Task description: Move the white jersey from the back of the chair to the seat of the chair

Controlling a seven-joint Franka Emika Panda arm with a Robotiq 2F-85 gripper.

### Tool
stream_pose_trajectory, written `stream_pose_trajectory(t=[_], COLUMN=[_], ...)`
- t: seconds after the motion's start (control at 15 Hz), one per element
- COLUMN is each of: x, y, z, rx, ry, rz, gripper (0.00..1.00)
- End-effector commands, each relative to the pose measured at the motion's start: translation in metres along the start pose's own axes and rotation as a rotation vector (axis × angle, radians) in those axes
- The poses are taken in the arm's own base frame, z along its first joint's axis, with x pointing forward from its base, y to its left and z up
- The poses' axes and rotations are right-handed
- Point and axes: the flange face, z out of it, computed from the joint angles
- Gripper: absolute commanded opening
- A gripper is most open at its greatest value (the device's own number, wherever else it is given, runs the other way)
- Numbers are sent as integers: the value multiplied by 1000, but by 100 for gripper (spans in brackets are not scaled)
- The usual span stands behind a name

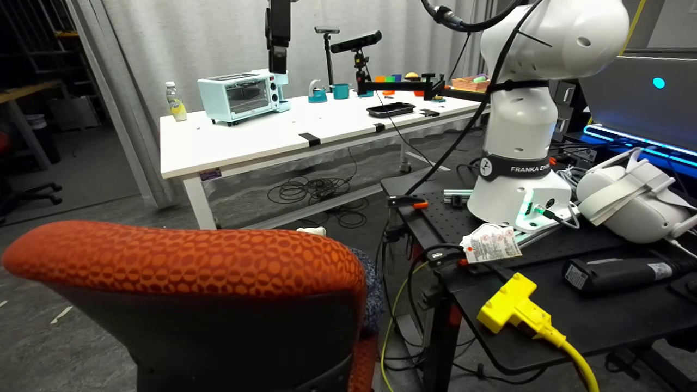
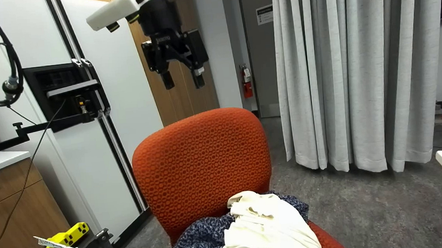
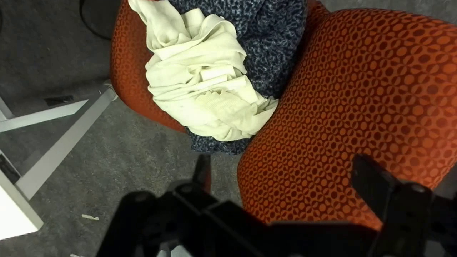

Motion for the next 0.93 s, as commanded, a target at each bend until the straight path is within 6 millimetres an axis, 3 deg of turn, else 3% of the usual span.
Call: stream_pose_trajectory(t=[0.0, 0.4, 0.87], x=[-2, 3, 9], y=[-17, -30, -25], z=[-8, -15, -13], rx=[-13, -28, -23], ry=[24, 95, 71], rz=[-57, -49, -54], gripper=[100, 100, 100])
